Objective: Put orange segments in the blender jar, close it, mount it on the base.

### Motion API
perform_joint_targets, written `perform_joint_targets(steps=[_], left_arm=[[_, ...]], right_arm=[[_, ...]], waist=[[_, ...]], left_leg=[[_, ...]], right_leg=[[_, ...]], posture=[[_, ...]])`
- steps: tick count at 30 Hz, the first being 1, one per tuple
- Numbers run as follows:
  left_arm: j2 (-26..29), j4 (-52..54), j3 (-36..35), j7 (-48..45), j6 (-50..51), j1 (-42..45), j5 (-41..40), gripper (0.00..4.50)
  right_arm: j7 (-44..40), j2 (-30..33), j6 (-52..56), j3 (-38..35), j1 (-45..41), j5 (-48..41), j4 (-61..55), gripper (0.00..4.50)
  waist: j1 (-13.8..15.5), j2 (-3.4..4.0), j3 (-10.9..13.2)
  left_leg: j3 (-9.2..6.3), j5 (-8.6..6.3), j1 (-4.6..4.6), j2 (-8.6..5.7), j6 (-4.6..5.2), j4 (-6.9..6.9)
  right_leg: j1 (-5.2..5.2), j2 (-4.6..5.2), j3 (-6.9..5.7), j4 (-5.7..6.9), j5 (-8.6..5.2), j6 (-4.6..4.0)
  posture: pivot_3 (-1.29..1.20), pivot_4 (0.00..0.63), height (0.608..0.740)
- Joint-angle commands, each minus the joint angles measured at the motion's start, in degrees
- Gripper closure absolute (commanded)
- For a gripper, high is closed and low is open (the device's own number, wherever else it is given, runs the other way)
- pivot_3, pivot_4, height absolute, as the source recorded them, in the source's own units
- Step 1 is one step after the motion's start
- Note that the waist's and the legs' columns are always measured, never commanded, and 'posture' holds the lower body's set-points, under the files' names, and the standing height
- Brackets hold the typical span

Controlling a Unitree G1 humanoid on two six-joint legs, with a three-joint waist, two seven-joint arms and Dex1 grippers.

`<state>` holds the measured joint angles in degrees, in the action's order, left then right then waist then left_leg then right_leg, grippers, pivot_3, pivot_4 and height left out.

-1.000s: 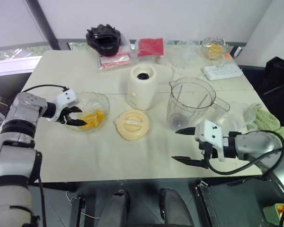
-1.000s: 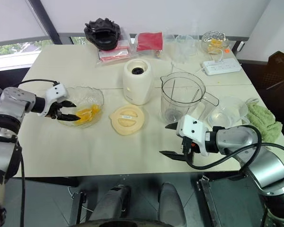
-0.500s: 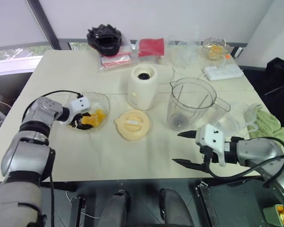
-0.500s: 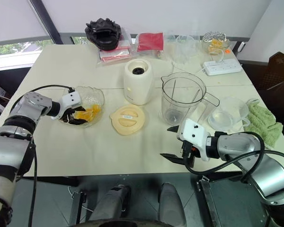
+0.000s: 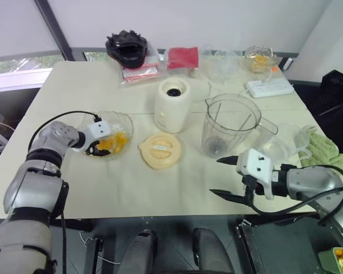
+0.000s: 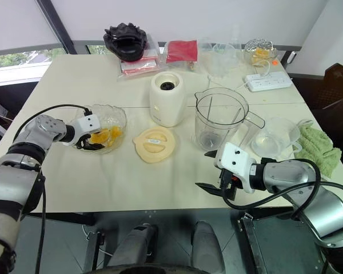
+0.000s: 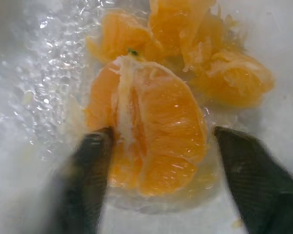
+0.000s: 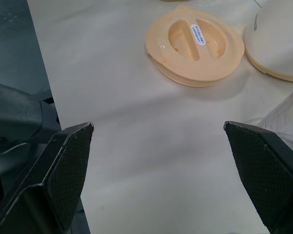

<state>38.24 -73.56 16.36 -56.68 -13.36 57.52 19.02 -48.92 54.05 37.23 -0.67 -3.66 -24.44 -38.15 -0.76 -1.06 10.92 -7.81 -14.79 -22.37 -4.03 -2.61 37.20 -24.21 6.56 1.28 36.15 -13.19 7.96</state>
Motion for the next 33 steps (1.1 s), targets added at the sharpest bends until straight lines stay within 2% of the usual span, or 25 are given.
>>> perform_joint_targets(steps=[1,11,14,15,24,33], left_arm=[[-0.02,-1.03,0.16,0.49,-0.24,-0.54,1.02,3.11],[-0.32,-1.06,-0.5,-0.49,-0.76,-0.94,0.52,3.11],[-0.17,-1.04,-0.77,0.3,-0.9,-1.0,0.42,3.98],[-0.16,-1.06,-0.84,0.44,-0.82,-0.97,0.42,4.45],[1.26,-0.51,-1.99,-1.28,-1.5,-1.15,-0.72,4.48],[4.23,1.56,-8.71,-7.85,1.49,0.83,-7.05,4.48]], right_arm=[[0.35,0.25,-0.4,-1.09,-0.56,0.22,-1.97,0.0],[0.54,0.07,-0.2,-0.74,-0.95,0.55,-1.95,0.0],[0.49,0.02,-0.48,-0.25,-1.35,0.94,-1.48,0.0],[0.46,0.0,-0.51,-0.18,-1.47,0.98,-1.38,0.0],[0.1,-0.26,-0.86,0.88,-2.33,1.51,-0.98,0.0],[-0.1,-0.15,-0.85,1.05,-2.59,1.68,-0.94,0.0]], waist=[[-0.11,0.02,-0.02],[-0.01,0.04,-0.04],[0.02,0.04,-0.04],[0.03,0.04,-0.04],[-0.18,0.04,-0.03],[-0.2,-0.02,0.0]], left_leg=[[0.01,0.0,0.01,0.0,0.0,0.0],[0.0,0.0,0.02,0.0,0.0,0.04],[0.0,0.0,0.02,-0.01,0.0,0.04],[0.0,0.0,0.02,-0.01,0.0,0.04],[0.0,0.0,0.02,0.0,0.0,0.03],[-0.01,0.0,-0.01,0.0,0.0,0.03]], right_leg=[[0.0,0.0,0.0,0.0,0.0,0.0],[0.02,0.0,0.0,0.03,0.0,0.0],[0.02,0.0,0.0,0.03,0.0,0.0],[0.02,0.0,0.0,0.03,0.0,0.0],[0.01,0.0,0.0,0.04,0.0,0.0],[-0.01,0.0,0.0,0.03,0.01,0.0]], posture=[[0.0,0.15,0.74],[0.0,0.15,0.74],[0.0,0.15,0.74],[0.0,0.15,0.74],[0.0,0.15,0.74],[0.0,0.15,0.74]])
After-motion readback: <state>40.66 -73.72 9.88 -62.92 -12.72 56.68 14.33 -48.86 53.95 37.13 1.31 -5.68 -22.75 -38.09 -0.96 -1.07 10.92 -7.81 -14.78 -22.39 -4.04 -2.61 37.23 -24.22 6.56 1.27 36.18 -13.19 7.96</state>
